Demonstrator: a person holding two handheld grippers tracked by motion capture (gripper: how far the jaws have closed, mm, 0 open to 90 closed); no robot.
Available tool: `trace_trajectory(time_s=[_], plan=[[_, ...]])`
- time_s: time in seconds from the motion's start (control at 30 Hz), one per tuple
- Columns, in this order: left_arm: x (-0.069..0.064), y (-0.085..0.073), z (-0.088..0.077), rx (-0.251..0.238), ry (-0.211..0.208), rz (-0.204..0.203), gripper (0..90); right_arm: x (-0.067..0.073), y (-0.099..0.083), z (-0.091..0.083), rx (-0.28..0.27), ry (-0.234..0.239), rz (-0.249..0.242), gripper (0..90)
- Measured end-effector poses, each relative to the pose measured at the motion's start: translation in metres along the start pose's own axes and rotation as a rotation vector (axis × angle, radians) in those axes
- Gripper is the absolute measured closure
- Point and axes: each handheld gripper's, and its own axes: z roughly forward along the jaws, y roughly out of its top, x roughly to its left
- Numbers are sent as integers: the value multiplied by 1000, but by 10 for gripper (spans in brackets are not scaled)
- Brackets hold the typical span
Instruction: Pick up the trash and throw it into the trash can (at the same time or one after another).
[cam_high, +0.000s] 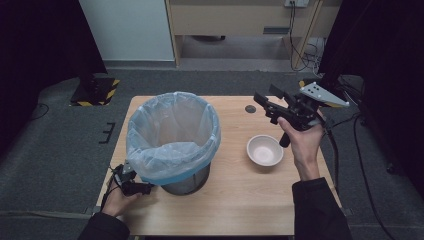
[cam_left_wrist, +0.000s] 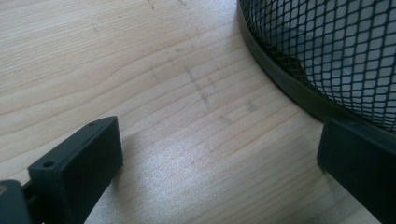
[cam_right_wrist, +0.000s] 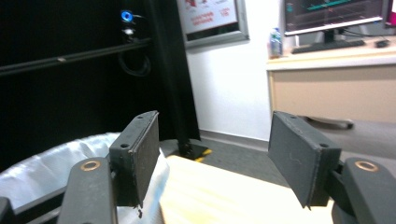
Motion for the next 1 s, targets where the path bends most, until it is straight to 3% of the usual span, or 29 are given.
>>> trace_trajectory(time_s=[0.33, 0.53, 0.8, 0.83, 1.0], plan=[[0, 0, 0, 1, -1, 1, 0, -40, -62, -16, 74, -85, 37, 322], [0, 0, 0, 1, -2, 2, 0, -57, -92, -19, 119, -122, 47, 301], [-1, 0, 0, 1, -1, 1, 0, -84, -124, -17, 193, -247, 32, 342], [-1, 0, 0, 1, -1, 0, 0, -92, -133, -17, 217, -282, 30, 352], [-1, 1, 0, 1, -1, 0, 0, -106, -151, -19, 261, -332, 39, 379]])
